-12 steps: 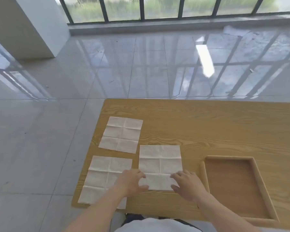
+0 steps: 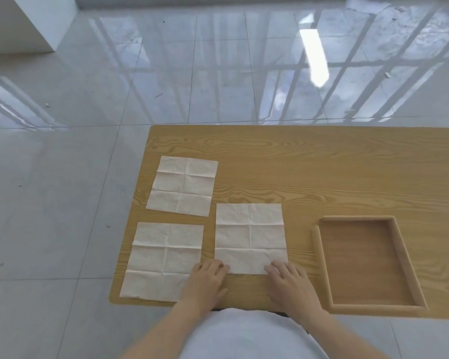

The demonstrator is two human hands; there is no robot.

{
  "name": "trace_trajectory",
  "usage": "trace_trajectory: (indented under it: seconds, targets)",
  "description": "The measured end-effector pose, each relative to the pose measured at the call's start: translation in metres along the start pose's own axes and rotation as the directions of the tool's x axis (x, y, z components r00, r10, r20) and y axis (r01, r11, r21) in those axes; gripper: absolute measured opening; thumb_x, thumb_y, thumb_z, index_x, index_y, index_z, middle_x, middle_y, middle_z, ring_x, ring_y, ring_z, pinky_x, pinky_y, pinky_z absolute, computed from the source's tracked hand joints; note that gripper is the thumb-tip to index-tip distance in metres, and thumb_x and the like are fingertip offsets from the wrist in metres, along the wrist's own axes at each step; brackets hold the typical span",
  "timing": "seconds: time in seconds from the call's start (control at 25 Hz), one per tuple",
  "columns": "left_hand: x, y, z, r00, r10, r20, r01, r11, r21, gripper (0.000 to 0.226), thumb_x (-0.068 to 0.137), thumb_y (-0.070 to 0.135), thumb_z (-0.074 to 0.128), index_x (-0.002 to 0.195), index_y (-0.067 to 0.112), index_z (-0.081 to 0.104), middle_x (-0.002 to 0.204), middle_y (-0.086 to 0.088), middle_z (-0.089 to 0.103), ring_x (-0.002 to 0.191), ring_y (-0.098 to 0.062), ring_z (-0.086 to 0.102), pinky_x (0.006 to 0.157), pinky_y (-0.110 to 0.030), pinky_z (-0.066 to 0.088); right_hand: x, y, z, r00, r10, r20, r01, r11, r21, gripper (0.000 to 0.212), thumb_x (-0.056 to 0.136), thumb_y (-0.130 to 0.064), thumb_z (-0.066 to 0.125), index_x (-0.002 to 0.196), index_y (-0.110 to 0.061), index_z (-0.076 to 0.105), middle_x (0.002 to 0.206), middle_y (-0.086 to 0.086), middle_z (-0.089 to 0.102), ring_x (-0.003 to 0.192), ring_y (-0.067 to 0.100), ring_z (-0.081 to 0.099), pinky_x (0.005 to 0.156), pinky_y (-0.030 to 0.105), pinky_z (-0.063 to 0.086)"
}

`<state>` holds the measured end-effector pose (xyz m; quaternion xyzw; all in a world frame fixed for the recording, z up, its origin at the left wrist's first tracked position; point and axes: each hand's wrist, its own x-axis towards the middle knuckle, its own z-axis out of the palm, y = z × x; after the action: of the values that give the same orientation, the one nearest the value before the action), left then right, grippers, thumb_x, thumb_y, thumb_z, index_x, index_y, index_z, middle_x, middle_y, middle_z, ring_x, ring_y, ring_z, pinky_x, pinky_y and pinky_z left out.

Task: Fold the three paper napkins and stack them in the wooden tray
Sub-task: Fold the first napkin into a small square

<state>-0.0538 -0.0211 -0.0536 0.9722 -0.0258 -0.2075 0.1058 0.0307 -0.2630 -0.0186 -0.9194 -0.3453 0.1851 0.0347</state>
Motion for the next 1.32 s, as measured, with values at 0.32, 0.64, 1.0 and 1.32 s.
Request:
trace_trajectory:
  seconds: [0.32, 0.64, 1.0, 1.32]
  targets:
    - [-0.032, 0.018, 0.019, 0.990, 0.060, -0.125, -0.060, 0.998, 0.003, 0.062, 0.061, 0.050, 0.079, 0.114, 0.023, 0.060, 0.113, 0.001, 0.061, 0.099, -0.021, 0.059, 0.084, -0.036, 0.052, -0.030, -0.001, 0.033, 1.000, -0.004, 0.002, 0.004, 0.999, 0.039, 0.064, 0.052, -0.040, 0.090, 0.110, -0.021, 0.068, 0.104, -0.002, 0.068, 0.091, 0.023, 0.066, 0.074, 0.036, 0.056]
    - [-0.041, 0.021, 0.038, 0.940, 0.123, -0.318, -0.117, 0.992, 0.037, 0.027, 0.061, 0.006, 0.074, 0.084, 0.017, 0.065, 0.091, 0.001, 0.067, 0.078, -0.020, 0.061, 0.065, -0.030, 0.048, -0.044, 0.001, 0.056, 0.991, -0.035, -0.131, 0.042, 0.998, 0.050, 0.044, 0.057, -0.001, 0.076, 0.094, -0.022, 0.068, 0.093, -0.005, 0.069, 0.078, 0.021, 0.064, 0.068, 0.034, 0.053]
    - [-0.047, 0.013, 0.024, 0.940, 0.067, -0.335, -0.104, 0.990, -0.094, 0.013, 0.074, 0.012, 0.071, 0.080, 0.022, 0.065, 0.082, 0.008, 0.065, 0.071, -0.013, 0.059, 0.062, -0.026, 0.048, -0.047, 0.007, 0.045, 0.983, 0.028, -0.180, 0.005, 0.984, 0.180, 0.021, 0.070, -0.014, 0.083, 0.076, -0.027, 0.067, 0.076, -0.013, 0.066, 0.070, 0.014, 0.062, 0.062, 0.029, 0.049]
    - [-0.022, 0.006, -0.008, 0.938, -0.123, -0.323, 0.012, 0.946, -0.323, 0.011, 0.084, 0.015, 0.068, 0.089, 0.024, 0.065, 0.085, 0.013, 0.064, 0.076, -0.007, 0.057, 0.067, -0.022, 0.047, -0.027, 0.008, 0.020, 0.962, 0.222, -0.159, -0.153, 0.921, 0.359, 0.014, 0.079, -0.018, 0.079, 0.079, -0.027, 0.069, 0.073, -0.017, 0.067, 0.070, 0.011, 0.061, 0.059, 0.028, 0.050]
